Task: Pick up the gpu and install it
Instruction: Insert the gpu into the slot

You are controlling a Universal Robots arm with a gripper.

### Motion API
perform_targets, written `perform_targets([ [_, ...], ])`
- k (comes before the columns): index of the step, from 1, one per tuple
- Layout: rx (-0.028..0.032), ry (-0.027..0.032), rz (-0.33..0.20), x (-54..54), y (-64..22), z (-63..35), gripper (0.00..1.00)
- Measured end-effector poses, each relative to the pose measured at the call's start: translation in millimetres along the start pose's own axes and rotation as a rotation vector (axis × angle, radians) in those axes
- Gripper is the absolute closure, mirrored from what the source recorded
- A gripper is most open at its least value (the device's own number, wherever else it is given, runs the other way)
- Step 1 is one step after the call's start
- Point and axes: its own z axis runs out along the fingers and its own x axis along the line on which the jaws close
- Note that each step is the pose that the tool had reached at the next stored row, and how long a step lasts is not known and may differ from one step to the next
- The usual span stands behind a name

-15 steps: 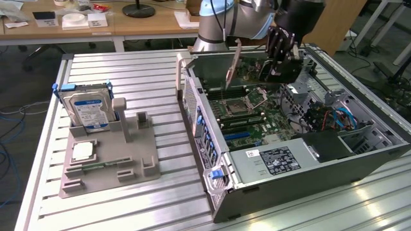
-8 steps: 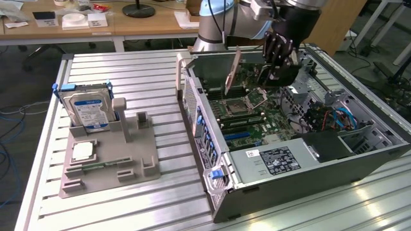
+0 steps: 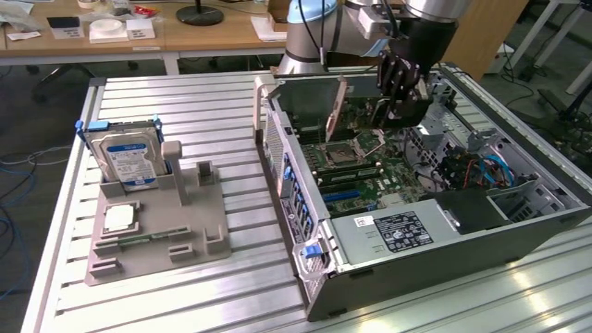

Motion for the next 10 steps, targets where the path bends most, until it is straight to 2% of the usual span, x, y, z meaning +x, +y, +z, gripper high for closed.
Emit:
perform_targets([
  [1, -0.0004, 0.0001, -0.018, 0.0, 0.0, 1.4, 0.72],
  [2, -0.0011, 0.0009, -0.065, -1.0, 0.0, 9.5, 0.72],
  [3, 0.0012, 0.0005, -0.08, -1.7, 0.9, 17.2, 0.72],
  [4, 0.0035, 0.0004, -0.075, -1.6, 2.0, 20.6, 0.72],
  [5, 0.0124, -0.0002, -0.061, -1.4, 3.1, 24.9, 0.72],
  [6, 0.0148, -0.0004, -0.053, -1.4, 3.2, 25.9, 0.72],
  [8, 0.0164, -0.0008, -0.026, -1.3, 3.5, 29.3, 0.72],
  [10, 0.0166, -0.0013, -0.021, -1.1, 5.0, 31.4, 0.72],
])
